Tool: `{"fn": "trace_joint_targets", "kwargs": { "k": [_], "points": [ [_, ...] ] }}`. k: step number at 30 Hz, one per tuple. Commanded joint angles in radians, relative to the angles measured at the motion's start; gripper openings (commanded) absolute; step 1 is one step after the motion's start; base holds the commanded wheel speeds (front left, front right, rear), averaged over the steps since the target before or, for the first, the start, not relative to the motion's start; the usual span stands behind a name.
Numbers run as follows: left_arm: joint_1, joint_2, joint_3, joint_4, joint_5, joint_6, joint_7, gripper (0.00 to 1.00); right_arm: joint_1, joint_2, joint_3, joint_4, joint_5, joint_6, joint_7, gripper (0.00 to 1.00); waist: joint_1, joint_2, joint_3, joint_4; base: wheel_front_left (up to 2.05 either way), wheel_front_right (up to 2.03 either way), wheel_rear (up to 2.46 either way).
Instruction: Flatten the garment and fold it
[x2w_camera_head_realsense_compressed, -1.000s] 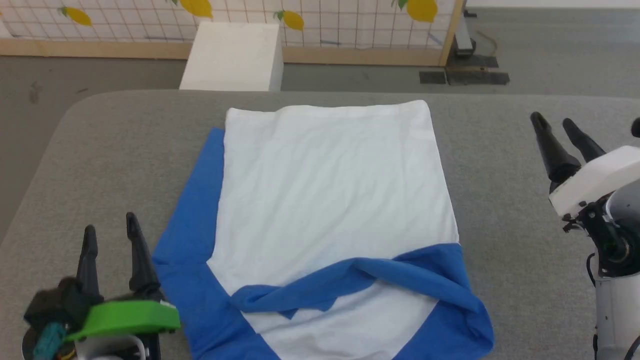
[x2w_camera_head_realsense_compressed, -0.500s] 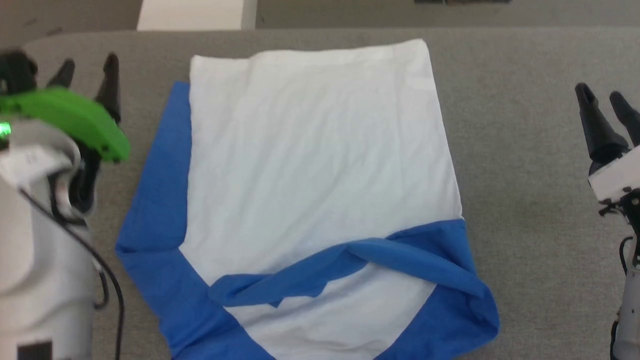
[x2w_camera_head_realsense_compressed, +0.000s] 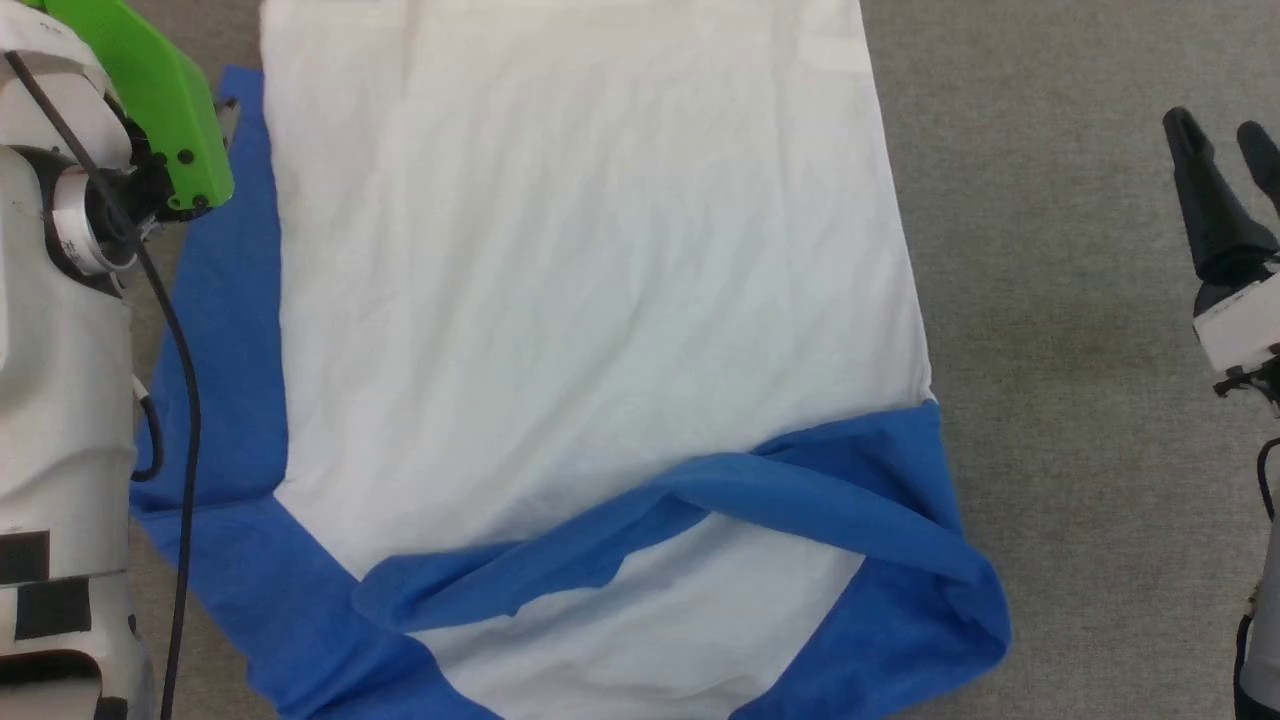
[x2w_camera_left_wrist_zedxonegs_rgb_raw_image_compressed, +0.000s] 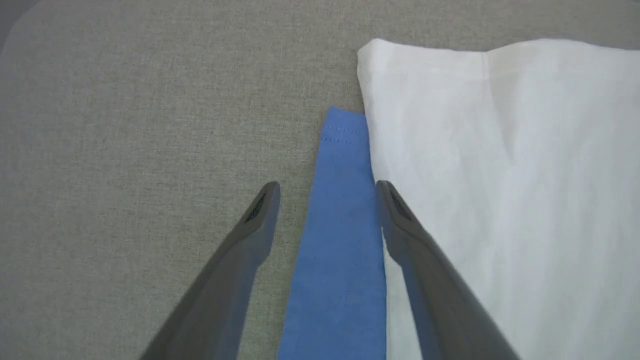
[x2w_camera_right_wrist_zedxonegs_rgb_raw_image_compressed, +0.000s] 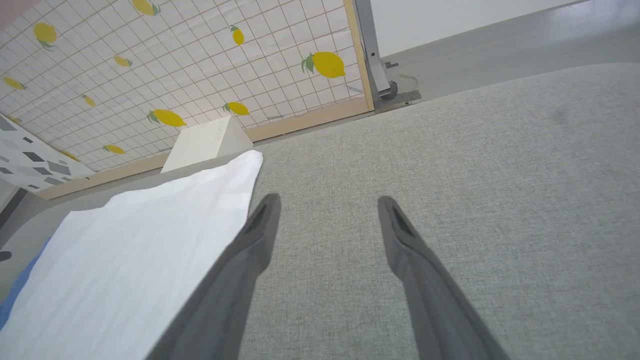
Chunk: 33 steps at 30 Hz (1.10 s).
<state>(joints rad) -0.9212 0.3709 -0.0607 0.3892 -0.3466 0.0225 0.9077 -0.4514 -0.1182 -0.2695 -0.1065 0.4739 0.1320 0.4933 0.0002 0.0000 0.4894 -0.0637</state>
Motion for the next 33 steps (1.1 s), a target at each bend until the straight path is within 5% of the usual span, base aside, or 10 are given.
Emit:
{"fn": "trace_joint_targets", "kwargs": {
  "k": [1, 9, 10, 11, 12, 24, 33],
  "points": [
    [-0.018, 0.009, -0.006, -0.001, 0.006, 0.008, 0.014, 1.0, -0.012, -0.005, 0.001, -0.014, 0.009, -0.001, 0.006, 1.0, -0.0002, 0.0, 0.042, -0.009, 0.0, 0.0, 0.0],
    [0.041, 0.005, -0.037, 0.043, 0.009, 0.037, 0.111, 1.0, -0.015, -0.016, -0.004, -0.053, 0.015, -0.001, 0.025, 1.0, -0.0002, 0.0, 0.075, 0.003, 0.0, 0.0, 0.0],
    [0.05, 0.004, -0.034, 0.04, 0.004, 0.039, 0.115, 0.49, -0.014, -0.017, -0.005, -0.055, 0.015, -0.001, 0.026, 1.0, -0.0002, 0.0, 0.076, 0.005, 0.0, 0.0, 0.0],
    [0.057, 0.002, -0.03, 0.037, -0.004, 0.04, 0.117, 0.18, -0.014, -0.017, -0.005, -0.056, 0.016, -0.001, 0.028, 1.0, -0.0002, 0.0, 0.076, 0.006, 0.0, 0.0, 0.0],
    [0.065, -0.002, -0.025, 0.033, -0.014, 0.04, 0.117, 0.0, -0.013, -0.019, -0.005, -0.058, 0.016, -0.001, 0.03, 1.0, -0.0002, 0.0, 0.076, 0.008, 0.0, 0.0, 0.0],
    [0.099, -0.073, 0.175, 0.016, -0.161, 0.084, -0.207, 0.0, 0.014, -0.024, -0.004, -0.04, 0.0, -0.001, 0.038, 1.0, -0.0002, 0.0, -0.007, 0.054, 0.0, 0.0, 0.0],
    [0.16, -0.076, 0.308, 0.041, -0.275, 0.024, -0.372, 0.0, 0.066, -0.018, -0.007, -0.001, -0.015, -0.001, 0.045, 1.0, -0.0002, 0.0, -0.163, 0.127, 0.0, 0.0, 0.0]
  ]
}}
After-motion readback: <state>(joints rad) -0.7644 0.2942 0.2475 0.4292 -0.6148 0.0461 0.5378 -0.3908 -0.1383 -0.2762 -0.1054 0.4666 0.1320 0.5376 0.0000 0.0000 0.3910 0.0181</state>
